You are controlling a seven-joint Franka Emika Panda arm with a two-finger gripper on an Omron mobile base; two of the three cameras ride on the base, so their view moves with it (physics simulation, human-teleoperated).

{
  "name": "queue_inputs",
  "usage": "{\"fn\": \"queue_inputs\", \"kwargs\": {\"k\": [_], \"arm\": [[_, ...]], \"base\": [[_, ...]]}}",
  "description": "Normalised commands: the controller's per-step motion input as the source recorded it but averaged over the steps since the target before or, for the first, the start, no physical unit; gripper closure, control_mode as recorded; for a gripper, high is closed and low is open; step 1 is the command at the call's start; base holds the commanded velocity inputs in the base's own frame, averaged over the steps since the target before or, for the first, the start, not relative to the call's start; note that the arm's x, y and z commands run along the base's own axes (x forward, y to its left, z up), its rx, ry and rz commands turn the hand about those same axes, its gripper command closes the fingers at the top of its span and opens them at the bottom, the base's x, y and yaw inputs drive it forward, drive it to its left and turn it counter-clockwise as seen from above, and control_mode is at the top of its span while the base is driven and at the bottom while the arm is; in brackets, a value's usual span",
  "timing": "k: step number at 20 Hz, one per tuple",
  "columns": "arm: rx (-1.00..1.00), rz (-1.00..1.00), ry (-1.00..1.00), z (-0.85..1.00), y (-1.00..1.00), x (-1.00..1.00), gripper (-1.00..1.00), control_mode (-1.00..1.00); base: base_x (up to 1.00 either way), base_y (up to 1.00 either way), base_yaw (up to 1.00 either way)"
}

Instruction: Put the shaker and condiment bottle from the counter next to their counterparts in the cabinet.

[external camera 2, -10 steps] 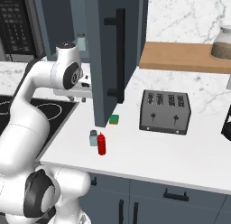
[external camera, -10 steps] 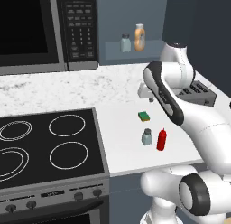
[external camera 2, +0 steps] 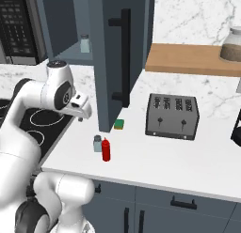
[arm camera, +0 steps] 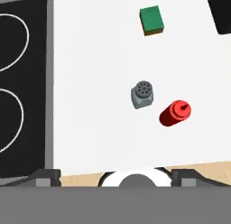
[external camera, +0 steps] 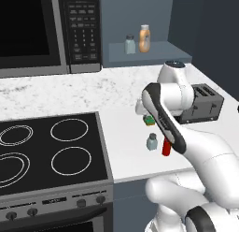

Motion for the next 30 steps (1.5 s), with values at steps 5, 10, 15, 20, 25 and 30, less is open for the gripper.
{"fn": "queue_inputs", "kwargs": {"k": [5, 10, 15, 20, 25, 30], "arm": [[0.01, -0.59, -0.04, -0.52, 0.98, -0.02, -1.00, -1.00], [-0.04, -0.84, 0.00, -0.27, 0.61, 0.44, -1.00, -1.00], [-0.20, -0.85, 0.12, -0.04, 0.25, 0.74, -1.00, -1.00], [-0.36, -0.72, 0.32, 0.00, 0.00, 0.74, -1.00, -1.00], [-0.22, -0.38, 0.12, 0.00, 0.00, 0.40, -1.00, -1.00], [0.04, 0.11, -0.18, -0.22, -0.06, -0.02, -1.00, -1.00]], "base": [[0.00, 0.00, 0.00], [0.00, 0.00, 0.00], [0.00, 0.00, 0.00], [0.00, 0.00, 0.00], [0.00, 0.00, 0.00], [0.00, 0.00, 0.00]]}}
